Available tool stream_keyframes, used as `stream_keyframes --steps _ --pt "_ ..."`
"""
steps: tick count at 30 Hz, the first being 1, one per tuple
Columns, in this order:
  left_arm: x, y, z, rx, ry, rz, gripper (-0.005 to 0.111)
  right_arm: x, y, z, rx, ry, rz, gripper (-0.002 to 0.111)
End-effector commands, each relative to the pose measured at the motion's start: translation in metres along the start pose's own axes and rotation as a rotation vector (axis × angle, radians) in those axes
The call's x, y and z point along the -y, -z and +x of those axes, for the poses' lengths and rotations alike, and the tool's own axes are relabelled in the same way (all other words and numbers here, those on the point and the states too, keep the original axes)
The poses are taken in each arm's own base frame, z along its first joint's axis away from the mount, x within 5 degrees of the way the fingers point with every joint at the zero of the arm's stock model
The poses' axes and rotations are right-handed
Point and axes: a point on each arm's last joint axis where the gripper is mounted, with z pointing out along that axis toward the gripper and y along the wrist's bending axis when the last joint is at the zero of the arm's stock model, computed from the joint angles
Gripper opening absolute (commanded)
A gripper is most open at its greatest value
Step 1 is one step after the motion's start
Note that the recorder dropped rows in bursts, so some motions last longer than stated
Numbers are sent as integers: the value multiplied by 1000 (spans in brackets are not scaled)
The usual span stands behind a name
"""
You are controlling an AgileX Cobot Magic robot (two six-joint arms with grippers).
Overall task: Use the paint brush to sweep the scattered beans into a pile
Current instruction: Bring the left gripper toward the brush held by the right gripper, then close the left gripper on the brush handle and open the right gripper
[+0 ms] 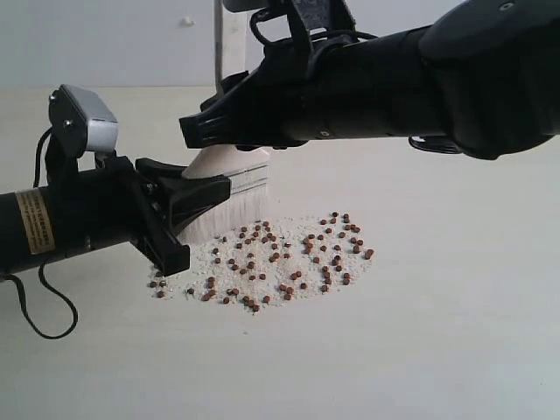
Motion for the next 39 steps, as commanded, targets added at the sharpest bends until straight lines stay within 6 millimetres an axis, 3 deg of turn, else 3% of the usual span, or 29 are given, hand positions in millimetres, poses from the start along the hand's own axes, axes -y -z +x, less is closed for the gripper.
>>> stream_keyframes --steps 1,6,14,25,32,39 --pt "6 -1 -4 31 -38 57 0 -4 0 -1 -10 6 -35 0" --pt "7 -1 -4 27 -38 66 0 -4 0 -1 -12 -17 -39 1" --pt "7 -1 -3 24 -8 65 0 -5 2 -1 -12 -11 -45 37" --pt "5 -1 -4 25 28 46 0 -5 13 -10 41 -59 -26 57" --pt "0 -1 -1 2 65 -14 0 -3 32 -18 105 -61 8 58" --pt "-3 -1 -1 -3 99 -47 0 13 49 1 136 -67 159 58"
